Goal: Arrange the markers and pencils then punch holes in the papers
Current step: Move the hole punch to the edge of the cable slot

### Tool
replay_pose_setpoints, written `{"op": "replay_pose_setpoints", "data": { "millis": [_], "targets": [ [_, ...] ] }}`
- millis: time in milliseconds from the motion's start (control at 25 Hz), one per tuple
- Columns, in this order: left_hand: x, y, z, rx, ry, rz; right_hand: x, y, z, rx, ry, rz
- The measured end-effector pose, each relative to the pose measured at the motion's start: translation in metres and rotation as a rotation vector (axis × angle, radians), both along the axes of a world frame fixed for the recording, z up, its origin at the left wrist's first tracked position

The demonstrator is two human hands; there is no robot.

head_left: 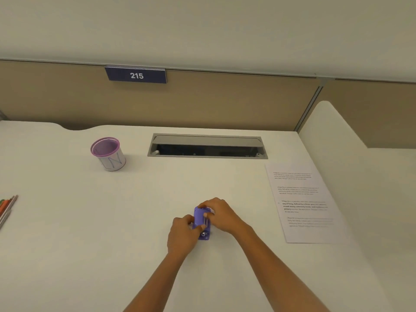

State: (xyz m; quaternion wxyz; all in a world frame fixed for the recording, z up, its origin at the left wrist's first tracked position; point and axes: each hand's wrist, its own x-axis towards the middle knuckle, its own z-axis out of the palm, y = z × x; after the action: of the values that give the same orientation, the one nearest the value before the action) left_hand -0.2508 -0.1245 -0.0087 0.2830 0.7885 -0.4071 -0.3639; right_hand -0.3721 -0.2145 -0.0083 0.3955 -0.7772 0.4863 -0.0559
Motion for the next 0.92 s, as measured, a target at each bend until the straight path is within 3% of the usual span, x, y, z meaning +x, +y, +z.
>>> {"op": "replay_pose_setpoints", "data": {
  "millis": [120,320,440,520,720,920],
  "targets": [
    [0.012,-0.002,0.011,-0.045,0.038,-0.074,-0.004,0.003,0.005,-0.027,-0.004,-0.053],
    [0.040,0.007,0.005,-0.143,-0.337,-0.348,-0.017,0.031,0.005,-0.033,-0.212,-0.189],
    [0.043,0.019,0.001,-0.326,-0.593,-0.459,-0.021,0.054,-0.011,-0.142,-0.230,-0.200],
    [0.043,0.024,-0.001,-0.395,-0.661,-0.514,-0.022,0.064,-0.019,-0.184,-0.238,-0.224],
    [0.043,0.022,0.011,-0.501,-0.600,-0.508,-0.019,0.069,0.000,-0.244,-0.338,-0.405],
    [0.052,-0.014,0.047,-0.478,-0.258,-0.401,-0.015,0.043,0.039,-0.216,-0.474,-0.513]
  ]
}}
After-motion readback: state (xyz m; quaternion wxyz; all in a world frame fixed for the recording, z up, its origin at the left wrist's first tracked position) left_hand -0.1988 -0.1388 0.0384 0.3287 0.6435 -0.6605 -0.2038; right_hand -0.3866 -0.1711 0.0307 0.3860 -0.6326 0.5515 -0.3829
